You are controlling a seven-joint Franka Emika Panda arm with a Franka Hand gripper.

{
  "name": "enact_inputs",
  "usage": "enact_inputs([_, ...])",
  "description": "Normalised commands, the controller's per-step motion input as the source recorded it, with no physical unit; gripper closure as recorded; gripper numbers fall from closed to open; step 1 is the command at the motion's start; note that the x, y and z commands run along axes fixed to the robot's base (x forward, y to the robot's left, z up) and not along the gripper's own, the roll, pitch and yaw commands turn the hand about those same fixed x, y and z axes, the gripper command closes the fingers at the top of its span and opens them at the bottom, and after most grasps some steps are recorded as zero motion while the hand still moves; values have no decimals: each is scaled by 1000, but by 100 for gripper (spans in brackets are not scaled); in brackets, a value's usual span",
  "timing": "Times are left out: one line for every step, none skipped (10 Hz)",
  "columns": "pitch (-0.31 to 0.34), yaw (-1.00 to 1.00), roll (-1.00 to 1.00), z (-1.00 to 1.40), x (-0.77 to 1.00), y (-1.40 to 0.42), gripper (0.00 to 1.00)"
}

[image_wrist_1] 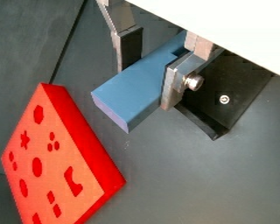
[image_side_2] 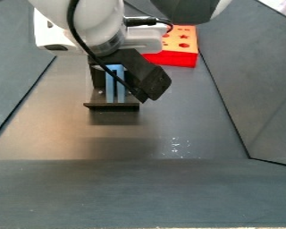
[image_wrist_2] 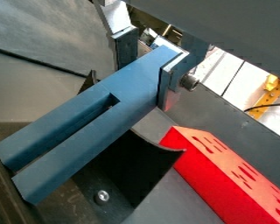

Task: Pick up the double-square object. Move up. Place the double-square object on the fixture. Regrasp the double-square object. Move to above the board. Insert the double-square object.
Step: Place the double-square object on the fixture, then regrasp the double-square object.

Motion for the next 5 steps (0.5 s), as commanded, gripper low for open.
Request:
enact_inputs([-46, -121, -110, -949, 140, 244, 100])
enact_inputs([-44, -90, -112, -945, 117, 245, 100])
enact_inputs([0, 0, 0, 0, 0, 0, 0])
enact_inputs([28, -57, 35, 1000, 0, 0, 0])
enact_inputs([34, -43, 47, 1000, -9, 7, 0])
